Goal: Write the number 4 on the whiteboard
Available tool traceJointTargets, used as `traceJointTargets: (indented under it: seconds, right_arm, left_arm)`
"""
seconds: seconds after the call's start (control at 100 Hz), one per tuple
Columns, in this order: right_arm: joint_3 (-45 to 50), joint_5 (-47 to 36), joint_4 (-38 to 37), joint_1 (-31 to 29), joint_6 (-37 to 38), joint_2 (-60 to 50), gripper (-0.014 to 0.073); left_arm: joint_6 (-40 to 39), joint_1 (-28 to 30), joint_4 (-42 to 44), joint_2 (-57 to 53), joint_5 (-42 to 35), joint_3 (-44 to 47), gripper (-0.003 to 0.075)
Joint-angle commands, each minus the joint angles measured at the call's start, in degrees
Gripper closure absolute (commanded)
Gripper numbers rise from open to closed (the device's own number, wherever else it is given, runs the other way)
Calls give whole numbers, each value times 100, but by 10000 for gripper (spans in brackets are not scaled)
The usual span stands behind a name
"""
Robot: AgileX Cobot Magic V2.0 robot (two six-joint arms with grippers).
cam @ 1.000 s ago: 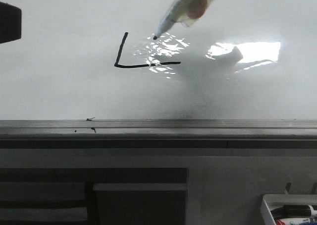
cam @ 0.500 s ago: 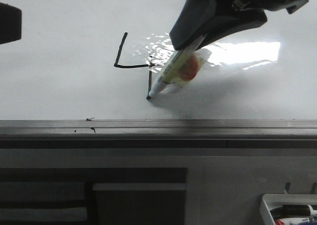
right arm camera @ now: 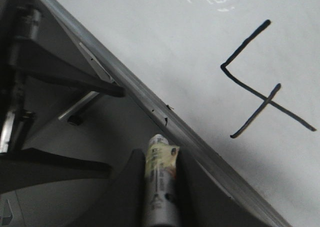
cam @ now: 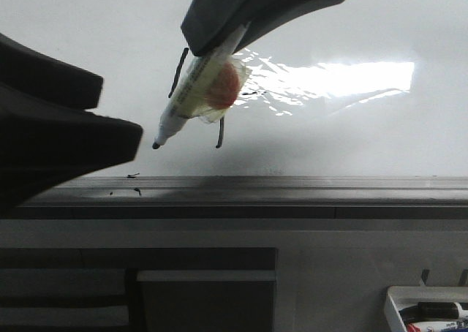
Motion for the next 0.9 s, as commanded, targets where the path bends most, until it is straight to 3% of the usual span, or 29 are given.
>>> traceJointTargets:
  seconds: [0.0,0.26,0.33,0.46,0.81,0.89]
  right_arm:
    - [-225,-263,-63,89,-95,-151,656]
    - [-225,-230,-63,222,-95,-151,656]
    - [-225,-215,-63,222,-95,-151,656]
    - [-225,-215,27,222,-95,-151,656]
    - [-225,-260,52,222,-95,-151,650]
    - [-225,-373,52,222,-95,-151,559]
  left_arm:
    - [-24,-54,75,338,-751,-281,303]
    - [-24,-67,122,775,-1401,-417,336]
    - [-24,-66,215,800,-1463,-417,437]
    - [-24,-66,282,800,-1375,-417,743]
    - [-24,-66,304,800,-1401,-417,741]
    - [-63,-66,304,800,-1391,-417,741]
